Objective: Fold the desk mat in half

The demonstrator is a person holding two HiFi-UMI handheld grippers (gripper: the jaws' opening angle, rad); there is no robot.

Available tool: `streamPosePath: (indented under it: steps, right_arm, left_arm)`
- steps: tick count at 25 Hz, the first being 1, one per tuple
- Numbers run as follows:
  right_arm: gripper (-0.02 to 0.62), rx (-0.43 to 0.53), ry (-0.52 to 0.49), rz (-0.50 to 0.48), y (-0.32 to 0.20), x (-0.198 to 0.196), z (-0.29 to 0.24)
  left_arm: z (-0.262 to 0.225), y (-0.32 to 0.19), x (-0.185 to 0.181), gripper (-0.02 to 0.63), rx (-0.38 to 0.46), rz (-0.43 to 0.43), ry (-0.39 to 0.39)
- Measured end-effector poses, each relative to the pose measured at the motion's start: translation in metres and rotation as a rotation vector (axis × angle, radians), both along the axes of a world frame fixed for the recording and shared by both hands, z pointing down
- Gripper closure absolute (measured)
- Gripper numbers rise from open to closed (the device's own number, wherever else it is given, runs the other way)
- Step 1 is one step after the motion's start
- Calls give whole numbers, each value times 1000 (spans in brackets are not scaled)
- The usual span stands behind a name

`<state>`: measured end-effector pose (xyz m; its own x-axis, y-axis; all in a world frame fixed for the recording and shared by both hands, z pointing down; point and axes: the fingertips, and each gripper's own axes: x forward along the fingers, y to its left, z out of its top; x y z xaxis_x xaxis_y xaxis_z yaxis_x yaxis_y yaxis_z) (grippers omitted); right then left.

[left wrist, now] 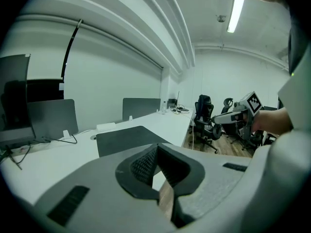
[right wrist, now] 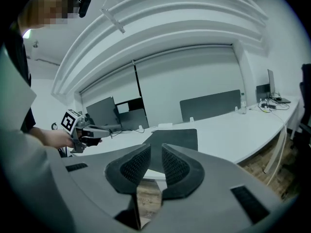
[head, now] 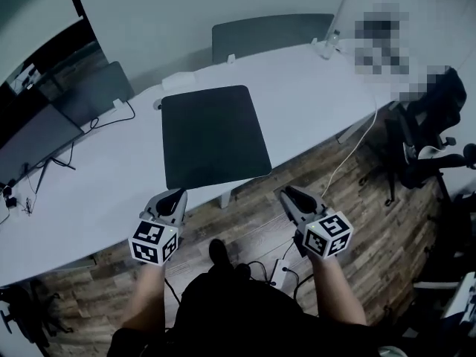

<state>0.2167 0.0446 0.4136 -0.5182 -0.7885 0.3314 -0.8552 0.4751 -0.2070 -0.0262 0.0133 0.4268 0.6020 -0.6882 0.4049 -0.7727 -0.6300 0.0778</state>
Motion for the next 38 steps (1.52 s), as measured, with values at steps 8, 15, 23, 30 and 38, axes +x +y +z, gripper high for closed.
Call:
streamPosePath:
  steps: [8,15,23,30,38]
  right_arm:
    - [502,-36,98,-37,-46,-40,8]
    - [477,-89,155,-55,-58,-58,30]
    - [453,-137,227,-127,-76,-68,64]
    - [431,-179,220,-224,-101,-81,100]
    - [413,-215,228,-353,-117,-105,147]
  left_arm:
    - [14,-42,-35,606,-18,-18,26]
    - [38,-49,-44,606,-56,17,10]
    - [73,-49,-28,606,-116,59,-37]
    - [111,-58,-12,523,-200,76,-124]
    - [157,-72,7,422,-248,103,-213]
